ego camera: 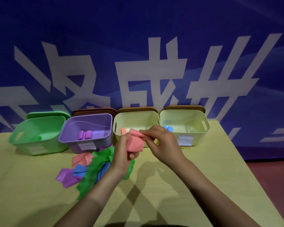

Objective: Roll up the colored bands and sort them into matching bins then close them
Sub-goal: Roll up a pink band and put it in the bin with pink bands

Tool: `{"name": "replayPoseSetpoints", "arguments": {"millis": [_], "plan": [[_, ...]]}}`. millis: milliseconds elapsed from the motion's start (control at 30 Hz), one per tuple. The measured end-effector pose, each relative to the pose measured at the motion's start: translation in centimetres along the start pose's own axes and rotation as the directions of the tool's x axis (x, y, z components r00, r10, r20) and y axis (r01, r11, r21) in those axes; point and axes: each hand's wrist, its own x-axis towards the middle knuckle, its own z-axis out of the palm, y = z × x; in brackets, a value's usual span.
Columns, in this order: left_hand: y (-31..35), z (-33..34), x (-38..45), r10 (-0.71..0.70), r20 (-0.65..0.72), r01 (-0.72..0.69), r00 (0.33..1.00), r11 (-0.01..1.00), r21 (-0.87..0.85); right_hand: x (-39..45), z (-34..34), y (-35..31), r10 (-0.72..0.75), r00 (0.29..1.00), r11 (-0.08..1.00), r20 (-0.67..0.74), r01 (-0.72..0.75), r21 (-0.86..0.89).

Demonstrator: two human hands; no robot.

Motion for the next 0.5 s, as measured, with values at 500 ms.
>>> {"name": "replayPoseSetpoints", "arguments": {"millis": [500], "plan": [[-0.5,-1.4,-1.5,0.082,-0.005,-0.079,0.997,0.97,0.229,-1.1,0.0,-2.0,0.381,0.912,0.808,0.15,-0.407,0.427]]}}
